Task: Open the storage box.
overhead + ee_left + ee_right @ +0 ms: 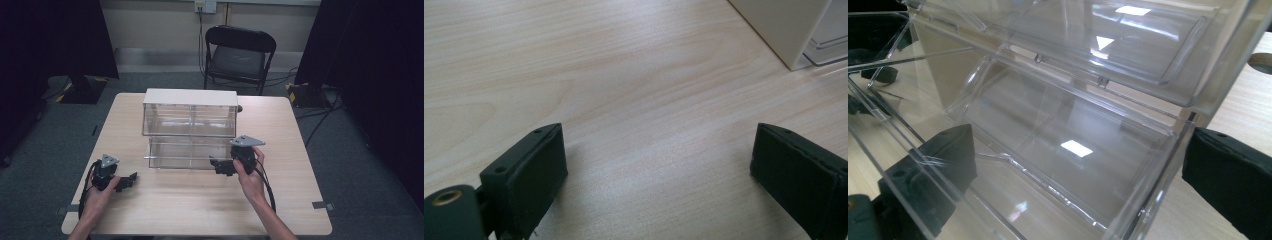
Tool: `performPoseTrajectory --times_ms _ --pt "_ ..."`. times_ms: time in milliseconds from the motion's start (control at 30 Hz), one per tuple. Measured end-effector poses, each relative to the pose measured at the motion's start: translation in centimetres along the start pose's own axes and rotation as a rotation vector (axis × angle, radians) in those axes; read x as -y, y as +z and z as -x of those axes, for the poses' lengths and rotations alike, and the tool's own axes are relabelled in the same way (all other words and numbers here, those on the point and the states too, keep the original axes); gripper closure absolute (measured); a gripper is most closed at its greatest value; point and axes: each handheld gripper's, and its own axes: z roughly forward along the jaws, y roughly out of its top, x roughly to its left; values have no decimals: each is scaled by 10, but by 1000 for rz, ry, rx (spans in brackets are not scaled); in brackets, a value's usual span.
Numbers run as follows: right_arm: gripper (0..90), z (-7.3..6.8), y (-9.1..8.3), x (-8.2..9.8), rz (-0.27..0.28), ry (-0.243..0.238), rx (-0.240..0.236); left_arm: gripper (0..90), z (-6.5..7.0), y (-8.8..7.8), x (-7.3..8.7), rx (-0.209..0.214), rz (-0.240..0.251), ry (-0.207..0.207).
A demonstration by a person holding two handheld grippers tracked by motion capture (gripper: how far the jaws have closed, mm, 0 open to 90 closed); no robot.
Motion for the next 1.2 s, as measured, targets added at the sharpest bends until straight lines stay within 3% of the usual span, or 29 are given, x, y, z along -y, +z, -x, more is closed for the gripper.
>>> performPoseTrajectory --times_ms 367,1200 --pt "62 0 -8 -7 41 9 10 74 0 0 0 0 0 0" --pt "68 2 -7 -13 47 16 1 74 0 0 0 0 0 0"
